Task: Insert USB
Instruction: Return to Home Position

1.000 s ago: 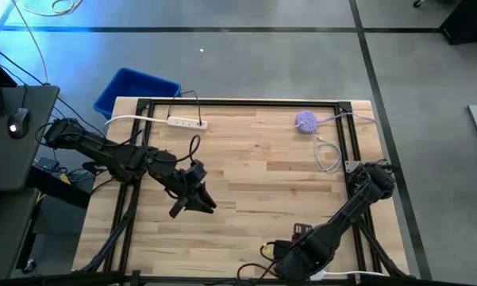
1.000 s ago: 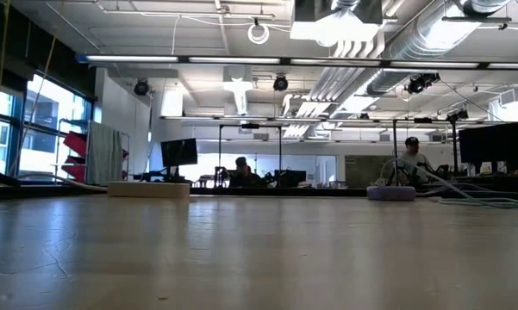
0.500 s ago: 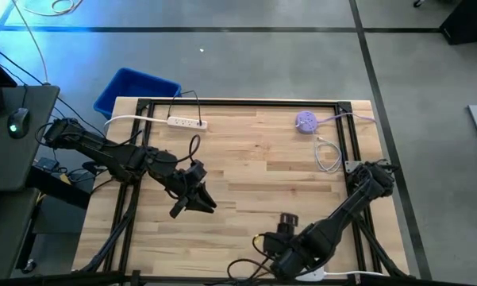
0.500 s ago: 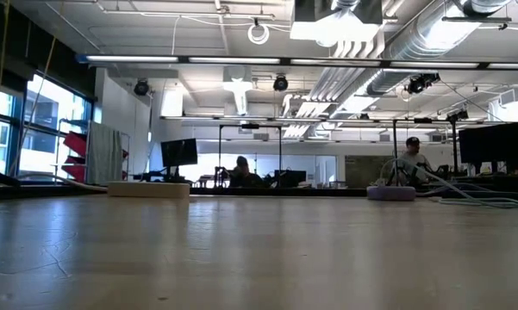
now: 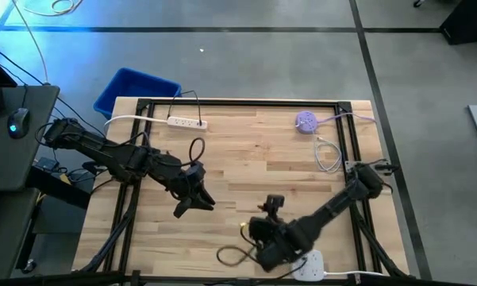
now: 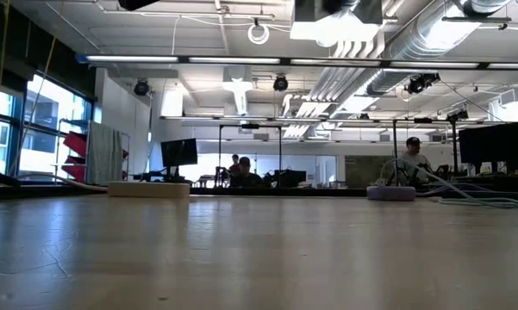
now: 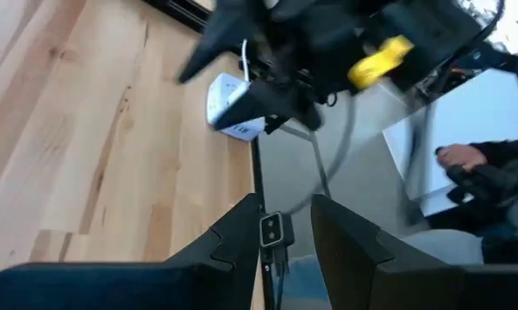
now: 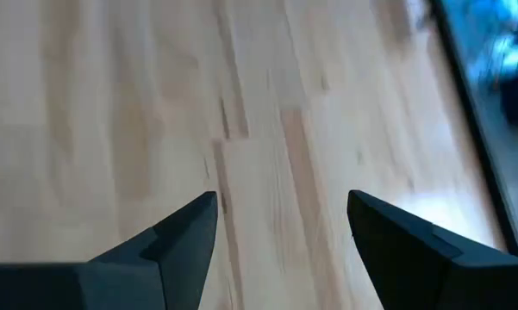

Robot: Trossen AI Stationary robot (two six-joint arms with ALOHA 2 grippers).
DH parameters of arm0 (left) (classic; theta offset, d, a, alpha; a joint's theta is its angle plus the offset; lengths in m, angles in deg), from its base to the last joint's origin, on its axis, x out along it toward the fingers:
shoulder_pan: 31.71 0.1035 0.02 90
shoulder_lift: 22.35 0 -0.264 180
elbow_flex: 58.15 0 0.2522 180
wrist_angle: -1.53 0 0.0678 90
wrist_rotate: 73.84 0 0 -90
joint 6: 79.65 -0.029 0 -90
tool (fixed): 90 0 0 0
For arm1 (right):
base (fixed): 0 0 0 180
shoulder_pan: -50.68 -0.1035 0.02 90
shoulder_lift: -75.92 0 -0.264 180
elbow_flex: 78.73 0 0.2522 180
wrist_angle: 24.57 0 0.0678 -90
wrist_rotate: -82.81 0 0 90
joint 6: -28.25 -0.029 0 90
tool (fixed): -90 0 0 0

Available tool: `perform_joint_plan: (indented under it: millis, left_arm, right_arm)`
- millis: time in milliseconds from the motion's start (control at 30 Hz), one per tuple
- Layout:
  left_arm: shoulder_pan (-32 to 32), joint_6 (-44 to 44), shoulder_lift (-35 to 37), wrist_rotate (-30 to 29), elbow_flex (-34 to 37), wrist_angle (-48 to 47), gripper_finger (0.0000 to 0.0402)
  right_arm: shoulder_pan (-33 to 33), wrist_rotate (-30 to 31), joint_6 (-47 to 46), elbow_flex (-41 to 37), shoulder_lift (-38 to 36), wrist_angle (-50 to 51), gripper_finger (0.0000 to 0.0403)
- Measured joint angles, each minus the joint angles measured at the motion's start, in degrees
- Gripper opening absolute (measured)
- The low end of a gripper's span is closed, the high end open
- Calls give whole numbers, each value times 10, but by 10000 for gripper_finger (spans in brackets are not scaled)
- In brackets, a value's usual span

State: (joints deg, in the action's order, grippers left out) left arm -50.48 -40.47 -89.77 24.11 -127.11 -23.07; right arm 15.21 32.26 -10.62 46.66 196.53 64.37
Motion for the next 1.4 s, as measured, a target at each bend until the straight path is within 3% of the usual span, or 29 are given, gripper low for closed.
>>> perform_joint_plan:
  millis: [167,367,700,933,1100,1233,1400]
  left_arm:
    - [0,12,23,0,0,15,87]
    - [0,12,106,-41,0,12,86]
    - [0,-32,319,-149,0,6,68]
    - [0,-65,451,-286,3,-94,48]
    - [0,-64,518,-342,42,-106,35]
    - [0,-62,552,-379,90,-103,23]
    - [0,-65,568,-420,155,-54,10]
  right_arm:
    - [50,19,-27,0,-5,53,216]
    - [92,42,-22,0,-90,120,172]
    - [112,40,-18,0,-364,125,73]
    - [112,42,-21,0,-532,137,24]
    - [112,43,-21,-9,-626,141,3]
    - [109,28,-39,-111,-725,98,0]
    - [103,8,-24,-347,-877,-77,0]
